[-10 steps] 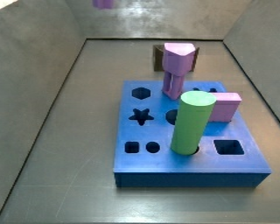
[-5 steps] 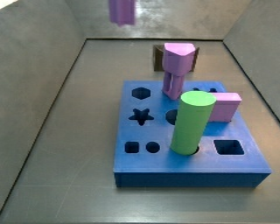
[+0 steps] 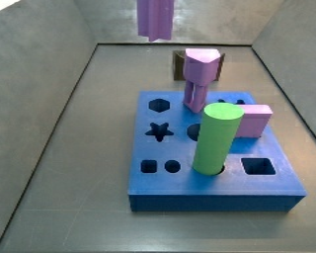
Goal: Pick up the star object. Move up. Move to above the board. Insert the star object.
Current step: Insert the star object.
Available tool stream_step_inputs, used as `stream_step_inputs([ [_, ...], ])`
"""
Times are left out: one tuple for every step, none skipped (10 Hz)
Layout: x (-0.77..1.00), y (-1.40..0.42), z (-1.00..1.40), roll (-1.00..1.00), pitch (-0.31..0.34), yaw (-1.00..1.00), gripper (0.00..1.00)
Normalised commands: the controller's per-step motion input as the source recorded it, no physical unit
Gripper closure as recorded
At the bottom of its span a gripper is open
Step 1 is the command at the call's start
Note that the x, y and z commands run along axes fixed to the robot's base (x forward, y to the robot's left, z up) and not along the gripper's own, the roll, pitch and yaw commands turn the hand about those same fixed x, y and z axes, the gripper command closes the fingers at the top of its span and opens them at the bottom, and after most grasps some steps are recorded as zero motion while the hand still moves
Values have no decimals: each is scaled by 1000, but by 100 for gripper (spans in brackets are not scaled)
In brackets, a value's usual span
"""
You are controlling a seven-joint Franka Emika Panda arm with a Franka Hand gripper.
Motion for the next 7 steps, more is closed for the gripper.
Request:
stream_step_inputs([
  [0, 0, 6, 0, -43, 0, 100],
  [97, 63, 0, -69, 29, 0, 100],
  [0, 0, 0, -7, 3, 0, 100],
  [0, 0, 0, 0, -13, 9, 100],
  [0, -66, -386, 0, -164, 34, 100],
  [0, -114, -820, 6, -210, 140, 100],
  [0, -323, -937, 10, -167, 0, 100],
])
